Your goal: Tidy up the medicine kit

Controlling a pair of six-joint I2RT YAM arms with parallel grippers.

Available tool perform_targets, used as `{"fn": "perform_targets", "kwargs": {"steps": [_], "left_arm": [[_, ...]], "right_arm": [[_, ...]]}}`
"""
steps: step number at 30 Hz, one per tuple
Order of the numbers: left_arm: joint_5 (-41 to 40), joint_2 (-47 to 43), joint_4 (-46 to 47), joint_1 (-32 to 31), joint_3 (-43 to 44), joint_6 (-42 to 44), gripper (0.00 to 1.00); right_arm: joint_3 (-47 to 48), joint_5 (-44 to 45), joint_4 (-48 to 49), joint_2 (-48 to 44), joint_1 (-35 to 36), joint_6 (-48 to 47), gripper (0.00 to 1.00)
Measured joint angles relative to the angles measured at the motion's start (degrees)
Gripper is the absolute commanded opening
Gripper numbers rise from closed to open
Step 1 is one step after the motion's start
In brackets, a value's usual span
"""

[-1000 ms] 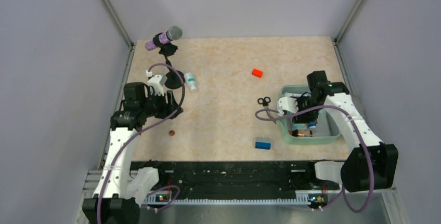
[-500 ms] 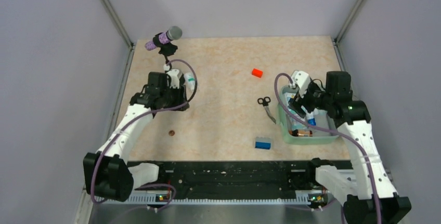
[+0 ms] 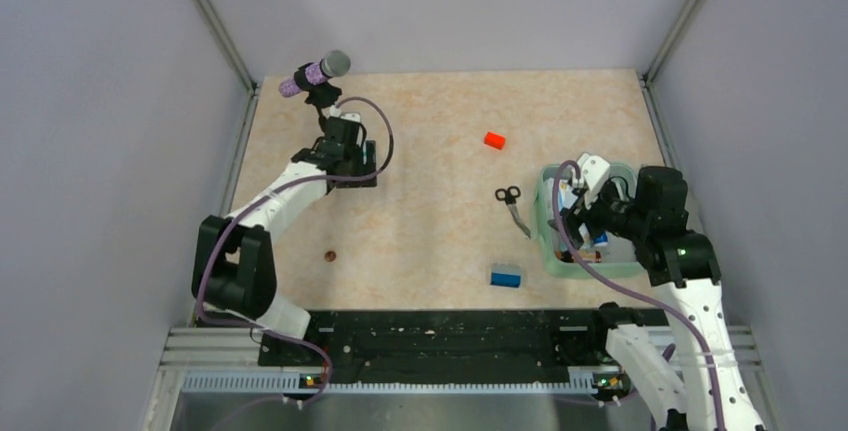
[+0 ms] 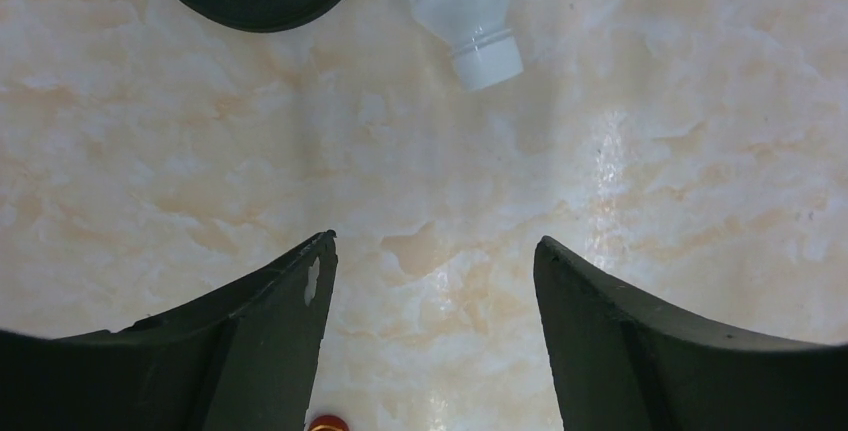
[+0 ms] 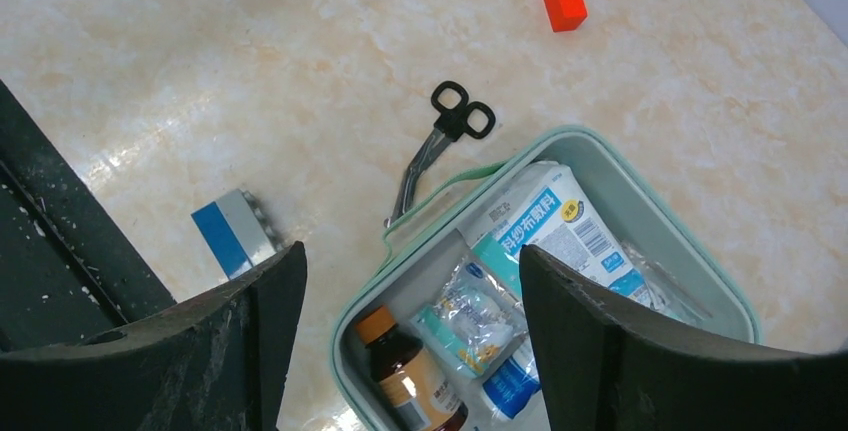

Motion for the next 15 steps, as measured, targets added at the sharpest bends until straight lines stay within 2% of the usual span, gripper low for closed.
{"fn": "perform_targets", "kwargs": {"steps": [7, 15], "left_arm": [[-3.28, 9.99, -0.02, -0.66, 6.03, -4.15, 0.63], [-4.04, 17.62, -0.11, -0.68, 11.43, -6.34, 0.62]], "right_arm": [[-1.42, -0.15, 0.15, -2.86, 0.0, 0.59, 0.77], [-2.99, -0.94, 0.13, -3.39, 0.0, 0.68, 0.77]]}}
